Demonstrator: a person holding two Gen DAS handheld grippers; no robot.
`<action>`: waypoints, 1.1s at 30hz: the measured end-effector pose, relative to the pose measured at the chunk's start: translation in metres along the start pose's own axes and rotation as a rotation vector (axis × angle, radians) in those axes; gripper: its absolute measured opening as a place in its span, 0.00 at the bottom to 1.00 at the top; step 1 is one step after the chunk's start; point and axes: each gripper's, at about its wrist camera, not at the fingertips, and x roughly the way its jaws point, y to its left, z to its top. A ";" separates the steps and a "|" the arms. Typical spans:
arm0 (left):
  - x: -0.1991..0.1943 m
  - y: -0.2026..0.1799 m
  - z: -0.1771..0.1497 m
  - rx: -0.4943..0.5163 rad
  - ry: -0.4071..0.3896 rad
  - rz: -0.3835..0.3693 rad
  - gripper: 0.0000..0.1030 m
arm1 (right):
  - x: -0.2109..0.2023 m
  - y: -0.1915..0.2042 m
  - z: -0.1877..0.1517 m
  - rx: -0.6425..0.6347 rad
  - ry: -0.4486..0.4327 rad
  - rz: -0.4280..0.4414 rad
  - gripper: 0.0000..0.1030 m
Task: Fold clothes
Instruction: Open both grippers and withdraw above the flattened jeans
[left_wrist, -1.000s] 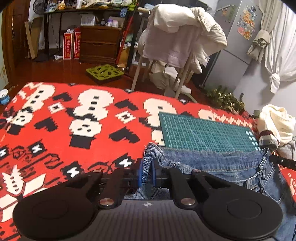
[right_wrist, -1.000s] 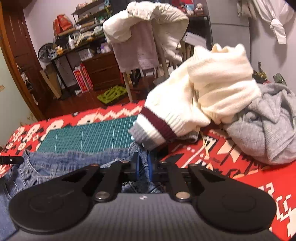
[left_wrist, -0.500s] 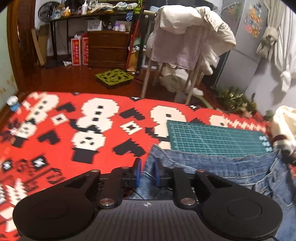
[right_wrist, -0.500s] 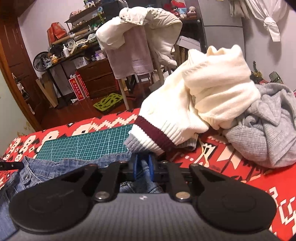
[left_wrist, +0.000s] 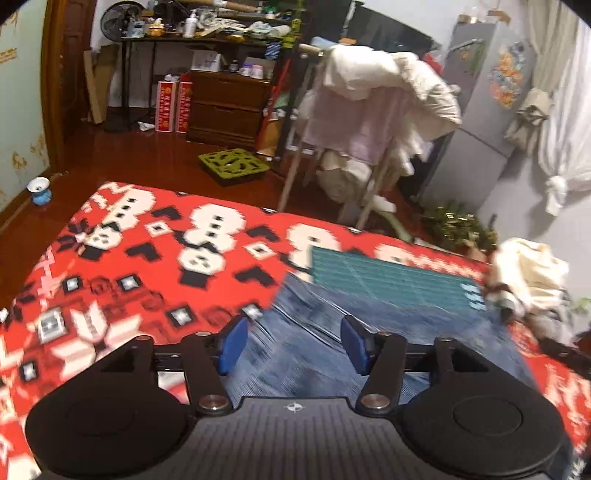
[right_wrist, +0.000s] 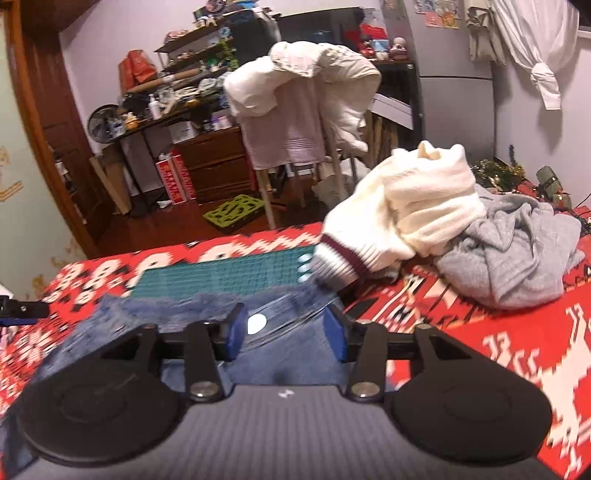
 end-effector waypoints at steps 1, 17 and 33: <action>-0.008 -0.004 -0.005 0.002 0.000 -0.014 0.59 | -0.008 0.006 -0.006 -0.008 0.004 0.008 0.58; -0.027 -0.039 -0.086 -0.008 0.193 0.019 0.65 | -0.060 0.069 -0.088 -0.121 0.072 -0.022 0.99; 0.006 -0.075 -0.111 0.230 0.176 0.221 0.91 | -0.016 0.065 -0.099 -0.129 0.216 -0.094 1.00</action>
